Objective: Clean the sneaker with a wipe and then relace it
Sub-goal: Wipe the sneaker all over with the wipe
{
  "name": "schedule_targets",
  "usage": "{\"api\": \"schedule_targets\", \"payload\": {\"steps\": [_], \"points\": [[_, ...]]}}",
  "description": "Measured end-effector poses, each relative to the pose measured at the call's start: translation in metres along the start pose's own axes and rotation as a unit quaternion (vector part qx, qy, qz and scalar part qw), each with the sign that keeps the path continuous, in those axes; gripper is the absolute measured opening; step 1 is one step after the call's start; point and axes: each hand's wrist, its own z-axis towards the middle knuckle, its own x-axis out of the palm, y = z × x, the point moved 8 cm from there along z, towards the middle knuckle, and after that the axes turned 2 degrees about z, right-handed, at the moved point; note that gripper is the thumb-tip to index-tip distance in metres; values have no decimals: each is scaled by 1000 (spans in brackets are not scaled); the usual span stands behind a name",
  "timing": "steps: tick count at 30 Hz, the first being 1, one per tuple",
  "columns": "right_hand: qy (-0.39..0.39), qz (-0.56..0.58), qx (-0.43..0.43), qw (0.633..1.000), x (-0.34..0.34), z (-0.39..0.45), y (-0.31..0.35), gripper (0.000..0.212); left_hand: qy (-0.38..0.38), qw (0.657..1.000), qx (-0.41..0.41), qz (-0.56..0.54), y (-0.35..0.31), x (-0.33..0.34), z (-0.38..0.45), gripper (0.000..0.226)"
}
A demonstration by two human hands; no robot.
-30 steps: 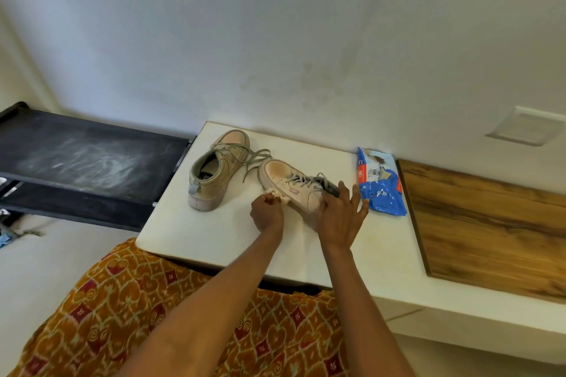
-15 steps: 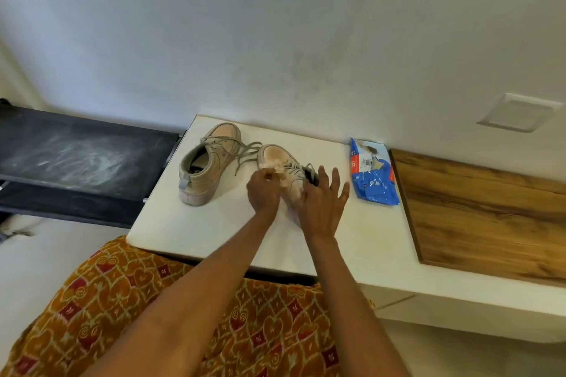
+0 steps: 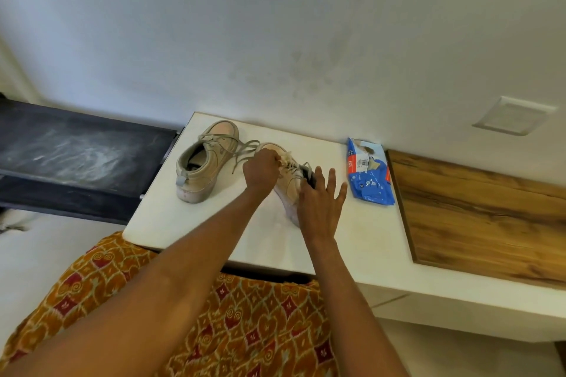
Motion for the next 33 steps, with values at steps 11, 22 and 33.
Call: {"api": "schedule_targets", "payload": {"steps": [11,22,33], "points": [[32,22,12,999,3,-1,0,46,4,972,35,-233,5,14,-68,17],[82,70,-14,994,-18,-12,-25,27,31,990,-27,-131,9,9,-28,24],[75,105,-3,992,-8,-20,8,31,-14,977,-29,-213,32,8,-48,19]]}}
